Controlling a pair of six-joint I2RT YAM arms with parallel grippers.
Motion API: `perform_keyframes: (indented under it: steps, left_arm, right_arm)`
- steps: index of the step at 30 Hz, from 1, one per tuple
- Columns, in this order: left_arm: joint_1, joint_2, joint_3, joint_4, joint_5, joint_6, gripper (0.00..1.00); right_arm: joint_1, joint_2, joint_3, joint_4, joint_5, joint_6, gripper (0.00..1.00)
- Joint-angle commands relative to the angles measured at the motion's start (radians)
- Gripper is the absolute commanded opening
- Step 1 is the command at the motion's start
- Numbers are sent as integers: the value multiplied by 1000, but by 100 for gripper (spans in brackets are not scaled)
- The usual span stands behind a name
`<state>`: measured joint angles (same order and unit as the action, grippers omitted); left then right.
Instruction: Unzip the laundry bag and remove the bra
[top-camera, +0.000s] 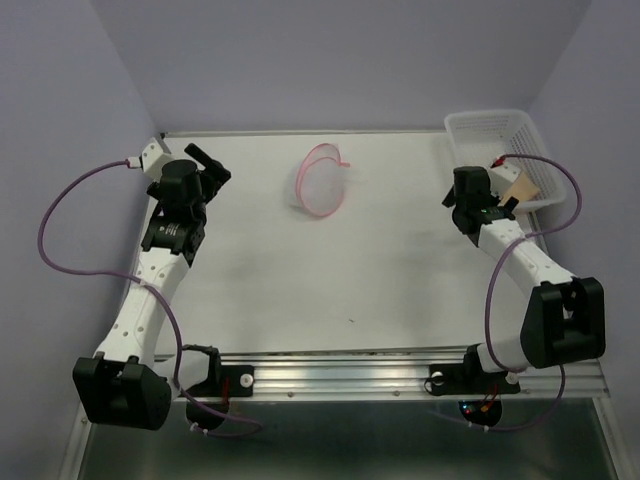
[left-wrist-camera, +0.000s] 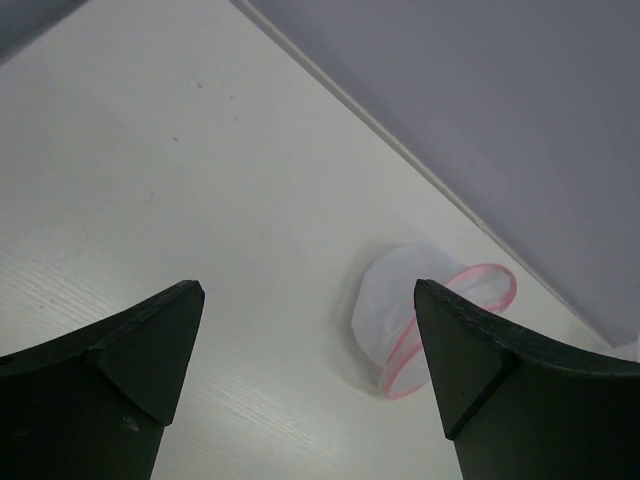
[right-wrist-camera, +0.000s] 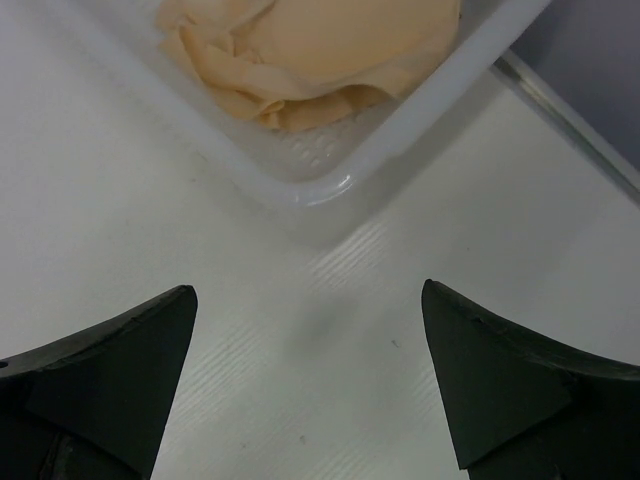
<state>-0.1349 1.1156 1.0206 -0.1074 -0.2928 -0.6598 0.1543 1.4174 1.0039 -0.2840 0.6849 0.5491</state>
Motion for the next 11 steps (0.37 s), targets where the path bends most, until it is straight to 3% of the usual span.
perform_keyframes:
  steps: [1,11]
  left_arm:
    - [6,-17,44,-67,-193,11,99]
    - [6,-7,50,-52,-197,23,99]
  right_arm:
    - [41,-38,-40,58,30,45,100]
    - [41,-35,-51,69,-61,17,100]
